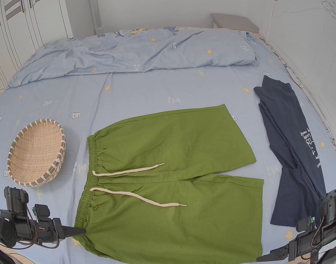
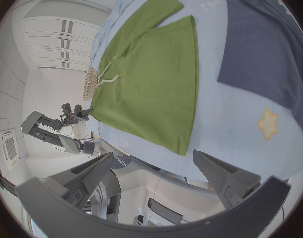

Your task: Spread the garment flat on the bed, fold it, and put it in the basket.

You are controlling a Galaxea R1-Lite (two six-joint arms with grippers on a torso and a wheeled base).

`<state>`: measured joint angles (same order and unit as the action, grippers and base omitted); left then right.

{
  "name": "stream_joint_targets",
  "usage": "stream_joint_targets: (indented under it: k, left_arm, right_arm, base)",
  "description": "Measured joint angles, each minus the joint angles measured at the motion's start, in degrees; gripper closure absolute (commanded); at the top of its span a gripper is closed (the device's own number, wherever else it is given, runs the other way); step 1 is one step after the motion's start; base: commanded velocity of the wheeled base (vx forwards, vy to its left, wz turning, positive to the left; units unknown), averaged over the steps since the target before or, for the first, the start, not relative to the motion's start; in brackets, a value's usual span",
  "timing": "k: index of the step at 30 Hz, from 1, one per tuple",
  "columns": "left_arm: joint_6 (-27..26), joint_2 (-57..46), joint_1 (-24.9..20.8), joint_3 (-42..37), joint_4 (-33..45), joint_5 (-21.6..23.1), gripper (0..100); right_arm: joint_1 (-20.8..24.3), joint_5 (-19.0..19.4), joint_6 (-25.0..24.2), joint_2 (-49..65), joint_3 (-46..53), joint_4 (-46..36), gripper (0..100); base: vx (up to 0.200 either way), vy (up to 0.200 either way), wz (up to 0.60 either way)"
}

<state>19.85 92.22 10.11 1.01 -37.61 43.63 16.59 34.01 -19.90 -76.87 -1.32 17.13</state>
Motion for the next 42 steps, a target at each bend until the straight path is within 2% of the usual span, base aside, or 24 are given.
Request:
stream_joint_targets:
  k: [7, 11, 17, 26, 41, 42]
  left_arm:
    - [-0.01, -0.22, 0.2, 0.0, 0.04, -0.01, 100]
    - [-0.01, -0.33, 0.55, -0.02, -0.05, -0.04, 100]
    - [-0.01, -0.41, 0.69, -0.02, -0.13, -0.09, 100]
    - [-0.01, -0.39, 0.74, 0.0, -0.21, -0.11, 100]
    - [0.0, -0.52, 0.83, 0.0, 0.09, -0.13, 100]
    - [0.0, -0.55, 0.85, 0.0, 0.09, -0.13, 100]
  right_arm:
    - [2.06, -0.13, 2.68, -7.91, 0.28, 1.39, 0]
    - [2.86, -0.24, 4.95, -13.36, 0.28, 4.79, 0]
    - [3.55, -0.27, 5.56, -19.59, 0.28, 10.98, 0]
    - [5.84, 0.55, 3.83, -23.08, 0.3, 13.08, 0]
    - [6.17, 1.73, 1.32, -25.05, 0.3, 16.34, 0]
    - [6.17, 1.73, 1.29, -25.14, 0.3, 16.35, 100]
  base:
    - [0.0, 0.0, 0.0]
    - [0.0, 0.0, 0.0]
    - [0.0, 0.0, 0.0]
    - [0.0, 0.0, 0.0]
    - [0.0, 0.0, 0.0]
    - [0.0, 0.0, 0.0]
